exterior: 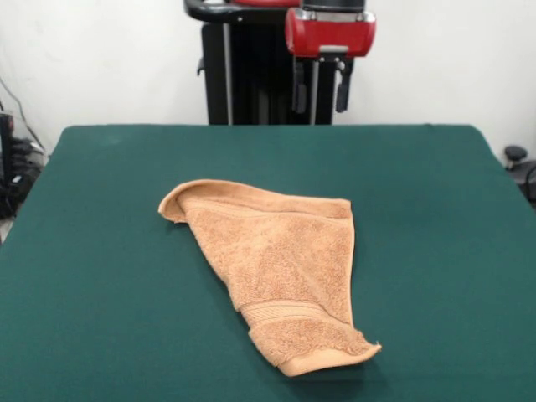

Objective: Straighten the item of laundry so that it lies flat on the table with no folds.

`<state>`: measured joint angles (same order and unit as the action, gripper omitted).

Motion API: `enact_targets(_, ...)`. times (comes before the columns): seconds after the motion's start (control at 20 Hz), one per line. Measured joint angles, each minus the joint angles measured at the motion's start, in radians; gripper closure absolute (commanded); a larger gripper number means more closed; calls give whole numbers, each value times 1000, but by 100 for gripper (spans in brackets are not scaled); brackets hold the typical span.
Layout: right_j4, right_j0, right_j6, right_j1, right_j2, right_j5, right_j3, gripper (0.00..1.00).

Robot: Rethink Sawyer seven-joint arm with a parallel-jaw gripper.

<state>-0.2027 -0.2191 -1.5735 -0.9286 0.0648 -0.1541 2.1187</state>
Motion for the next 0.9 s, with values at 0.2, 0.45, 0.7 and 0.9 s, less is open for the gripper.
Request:
enact_targets(0.2,0,8,0,0,0,0,0,0)
enact_targets(0.45,0,23,0,0,0,0,0,0)
enact_targets(0.7,0,39,0,-1,0,0,0,0)
enact_targets(0.9,0,51,0,-1,0,0,0,0)
